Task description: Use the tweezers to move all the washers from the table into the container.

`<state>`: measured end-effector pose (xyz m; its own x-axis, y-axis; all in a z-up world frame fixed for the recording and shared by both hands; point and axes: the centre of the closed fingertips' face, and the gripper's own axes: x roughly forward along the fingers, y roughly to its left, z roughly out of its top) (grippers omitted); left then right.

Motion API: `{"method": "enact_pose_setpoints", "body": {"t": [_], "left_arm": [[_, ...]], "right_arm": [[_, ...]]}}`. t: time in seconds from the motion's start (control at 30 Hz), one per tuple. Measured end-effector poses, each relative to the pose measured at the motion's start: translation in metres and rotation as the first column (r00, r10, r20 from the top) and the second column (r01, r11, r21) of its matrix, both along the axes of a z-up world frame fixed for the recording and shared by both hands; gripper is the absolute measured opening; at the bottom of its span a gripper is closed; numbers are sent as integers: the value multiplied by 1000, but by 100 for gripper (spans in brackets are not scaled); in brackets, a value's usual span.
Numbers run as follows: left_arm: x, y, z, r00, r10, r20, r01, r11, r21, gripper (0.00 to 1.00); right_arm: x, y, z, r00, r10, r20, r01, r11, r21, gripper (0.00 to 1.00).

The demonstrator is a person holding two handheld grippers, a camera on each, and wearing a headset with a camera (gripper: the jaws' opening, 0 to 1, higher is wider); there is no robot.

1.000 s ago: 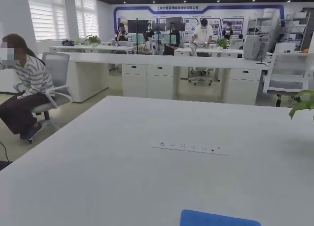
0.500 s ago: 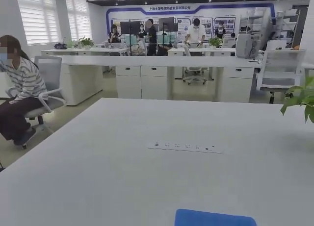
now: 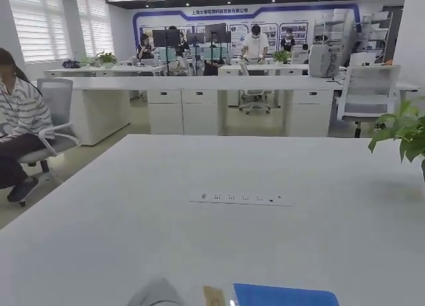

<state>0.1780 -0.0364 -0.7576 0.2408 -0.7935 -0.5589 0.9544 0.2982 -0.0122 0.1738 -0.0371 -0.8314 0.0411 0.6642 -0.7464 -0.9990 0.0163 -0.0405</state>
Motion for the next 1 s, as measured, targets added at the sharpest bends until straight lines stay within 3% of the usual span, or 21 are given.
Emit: {"method": "enact_pose_setpoints", "body": {"t": [0.07, 0.13, 0.17, 0.33, 0.63, 1.0], "left_arm": [[-1, -2, 0, 1000, -25, 1, 25, 1000, 9, 9], [1, -1, -2, 997, -57, 44, 55, 997, 56, 5], [0, -2, -3, 997, -68, 48, 65, 996, 63, 4], [1, -5, -2, 996, -78, 35, 76, 996, 51, 0], [8, -1, -9, 994, -104, 43, 99, 990, 100, 0], [16, 19, -50, 994, -109, -17, 110, 971, 213, 0]], "right_arm": [[0, 0, -1, 1000, 18, 15, -18, 1000, -18, 4], [0, 1, -1, 999, 26, 21, -25, 999, -25, 4], [1, 1, 0, 999, 28, 22, -27, 999, -26, 4], [5, 1, 1, 999, 28, 37, -27, 999, -35, 4], [16, -1, 0, 998, 14, 53, -11, 998, -55, 4], [27, 0, -18, 999, -20, 46, 23, 998, -62, 5]]}}
